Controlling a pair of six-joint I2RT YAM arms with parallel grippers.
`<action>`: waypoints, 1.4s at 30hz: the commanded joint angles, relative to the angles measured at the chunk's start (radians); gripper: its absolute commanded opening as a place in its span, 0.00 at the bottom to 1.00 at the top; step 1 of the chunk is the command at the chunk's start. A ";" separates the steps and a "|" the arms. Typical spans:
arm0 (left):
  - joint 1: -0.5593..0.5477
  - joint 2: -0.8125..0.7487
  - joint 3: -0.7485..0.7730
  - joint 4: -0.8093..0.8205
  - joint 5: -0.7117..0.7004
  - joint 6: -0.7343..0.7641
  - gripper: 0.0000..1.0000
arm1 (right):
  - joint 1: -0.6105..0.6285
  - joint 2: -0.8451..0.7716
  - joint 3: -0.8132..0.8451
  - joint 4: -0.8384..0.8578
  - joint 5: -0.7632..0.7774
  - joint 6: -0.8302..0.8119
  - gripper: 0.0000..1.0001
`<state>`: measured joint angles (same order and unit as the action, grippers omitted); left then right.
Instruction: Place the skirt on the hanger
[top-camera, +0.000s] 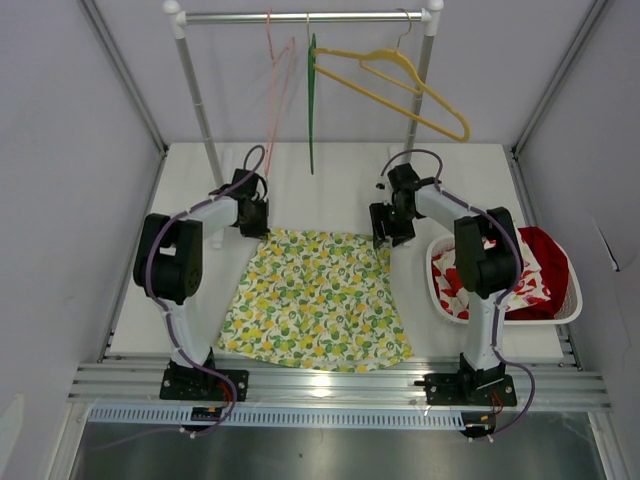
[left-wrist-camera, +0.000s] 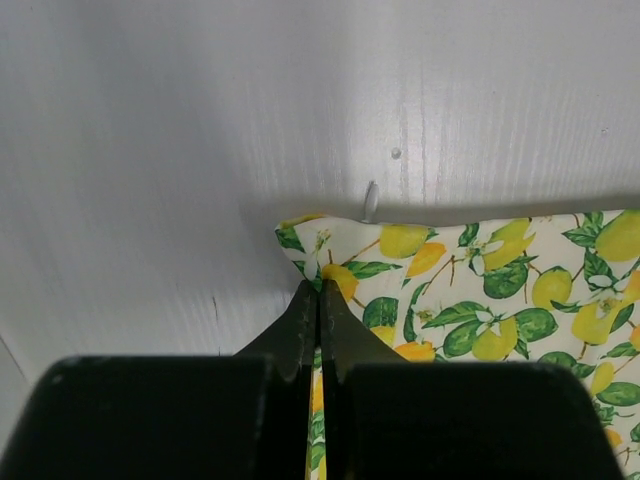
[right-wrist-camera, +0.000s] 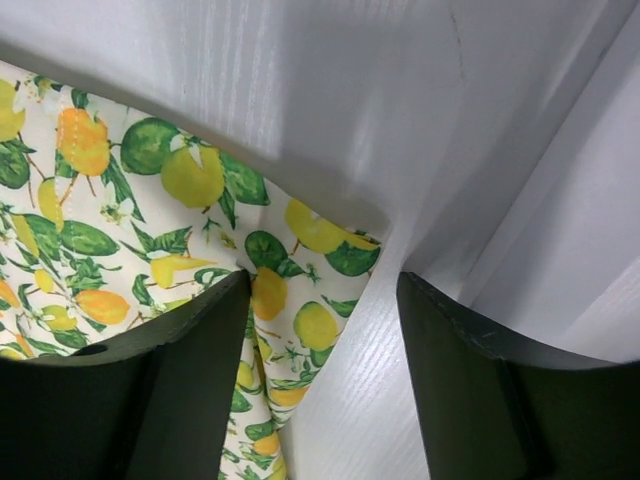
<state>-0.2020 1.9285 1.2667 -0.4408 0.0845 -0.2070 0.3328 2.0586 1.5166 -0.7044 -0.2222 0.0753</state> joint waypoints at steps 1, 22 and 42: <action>-0.005 -0.039 -0.046 -0.029 0.000 -0.017 0.00 | 0.025 -0.002 0.019 0.022 0.007 0.000 0.62; 0.016 -0.439 -0.006 0.151 0.156 -0.135 0.00 | -0.014 -0.288 0.138 0.011 -0.058 -0.051 0.00; 0.072 -0.496 0.189 0.297 0.159 -0.207 0.00 | -0.012 -0.210 0.688 -0.133 0.000 -0.129 0.00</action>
<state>-0.1455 1.4563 1.3762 -0.2310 0.2180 -0.3962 0.3233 1.8370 2.0941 -0.8257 -0.2577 -0.0036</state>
